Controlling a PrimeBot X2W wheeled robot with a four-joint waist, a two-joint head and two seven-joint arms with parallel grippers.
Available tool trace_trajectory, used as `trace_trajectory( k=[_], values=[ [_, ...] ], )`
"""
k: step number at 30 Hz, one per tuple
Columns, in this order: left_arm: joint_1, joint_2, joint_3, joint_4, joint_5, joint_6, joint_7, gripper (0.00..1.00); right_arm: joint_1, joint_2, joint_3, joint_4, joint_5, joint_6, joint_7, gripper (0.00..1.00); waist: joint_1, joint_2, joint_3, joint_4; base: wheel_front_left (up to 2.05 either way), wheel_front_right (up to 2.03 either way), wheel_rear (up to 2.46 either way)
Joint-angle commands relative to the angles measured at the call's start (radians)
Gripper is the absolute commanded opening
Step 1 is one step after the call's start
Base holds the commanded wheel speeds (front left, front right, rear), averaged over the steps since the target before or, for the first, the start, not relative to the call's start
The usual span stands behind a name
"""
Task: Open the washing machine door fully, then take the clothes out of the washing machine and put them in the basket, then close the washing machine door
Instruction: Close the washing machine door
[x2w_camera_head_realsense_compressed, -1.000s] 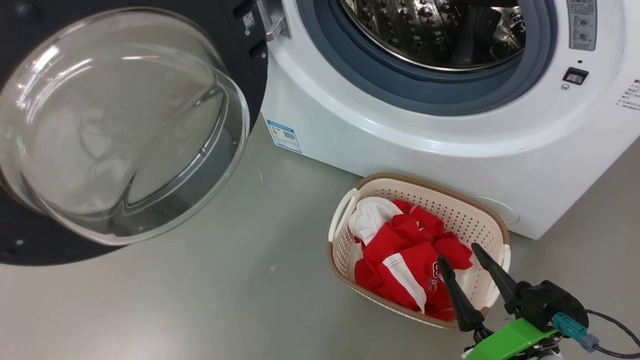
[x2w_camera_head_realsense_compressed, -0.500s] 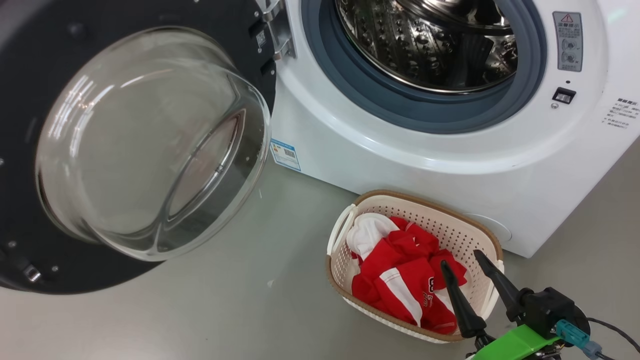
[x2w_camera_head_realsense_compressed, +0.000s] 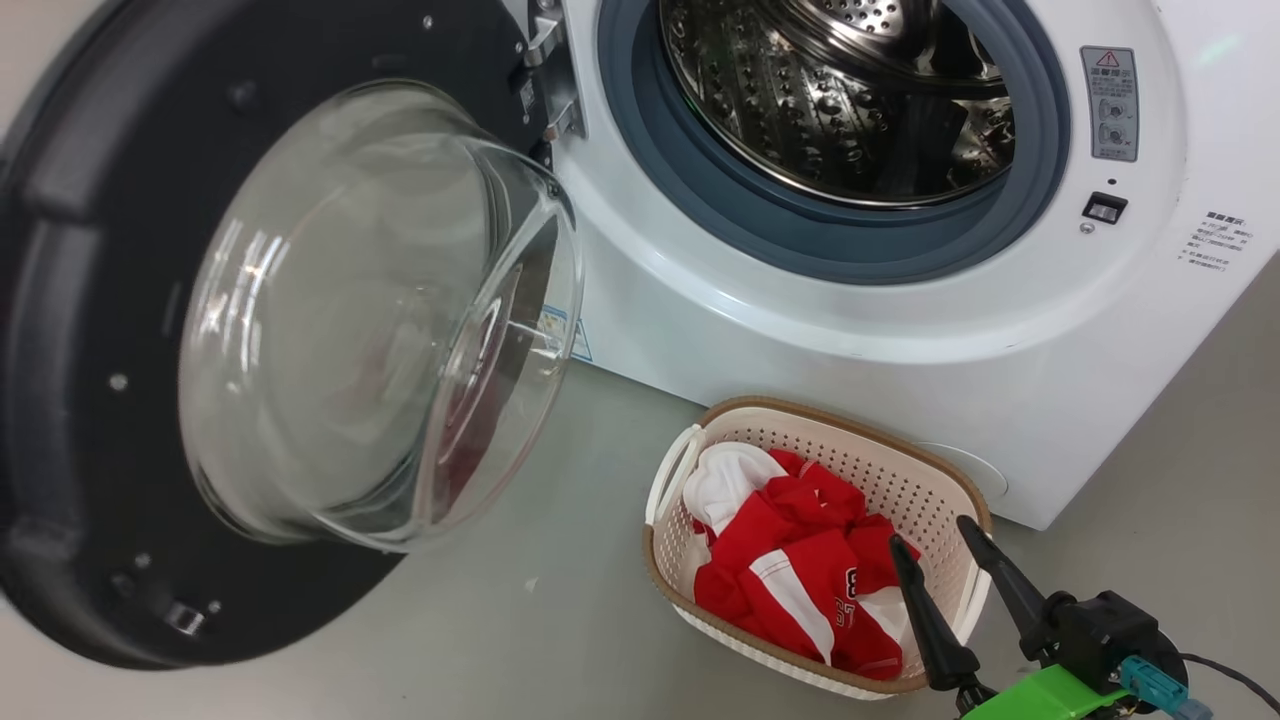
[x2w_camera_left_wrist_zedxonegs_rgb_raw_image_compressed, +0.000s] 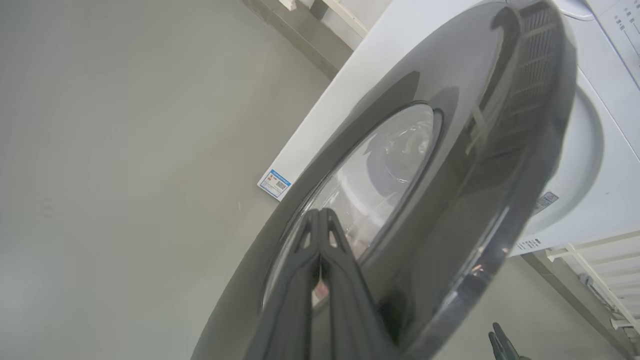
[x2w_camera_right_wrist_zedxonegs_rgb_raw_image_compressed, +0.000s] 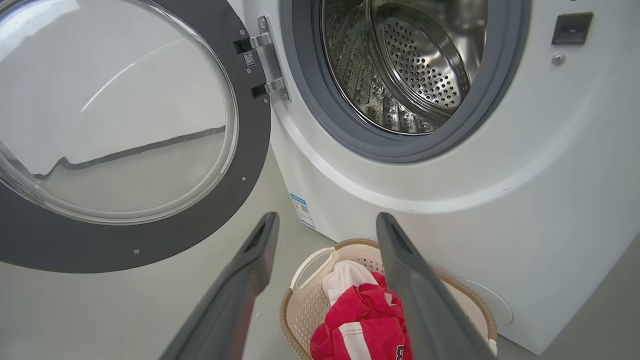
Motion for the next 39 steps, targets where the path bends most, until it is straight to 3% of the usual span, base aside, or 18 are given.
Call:
trace_trajectory(
  k=[1, 12, 22, 39],
  values=[
    [0.005, 0.055, 0.033, -0.046, -0.016, -0.007, 0.009, 0.00, -0.003, 0.000, 0.018, -0.028, 0.011, 0.006, -0.006, 1.00, 0.0000, 0.0000, -0.003, -0.003, 0.00, 0.00, 0.00],
    [0.057, 0.045, 0.014, -0.252, -0.088, -0.007, 0.045, 0.00, 0.004, 0.003, 0.010, -0.031, 0.011, 0.006, -0.006, 1.00, 0.0000, 0.0000, -0.010, -0.012, 0.00, 0.00, 0.00],
    [0.057, -0.007, -0.028, -0.415, -0.106, -0.007, 0.050, 0.00, 0.003, 0.007, 0.008, -0.031, 0.010, 0.006, -0.006, 1.00, 0.0000, 0.0000, -0.014, -0.018, 0.00, 0.00, 0.00],
    [0.100, -0.020, -0.046, -0.358, -0.036, -0.007, -0.077, 0.00, 0.003, 0.010, 0.019, -0.028, 0.015, 0.006, -0.006, 1.00, 0.0000, 0.0000, -0.039, -0.015, 0.00, 0.00, 0.00]
  ],
)
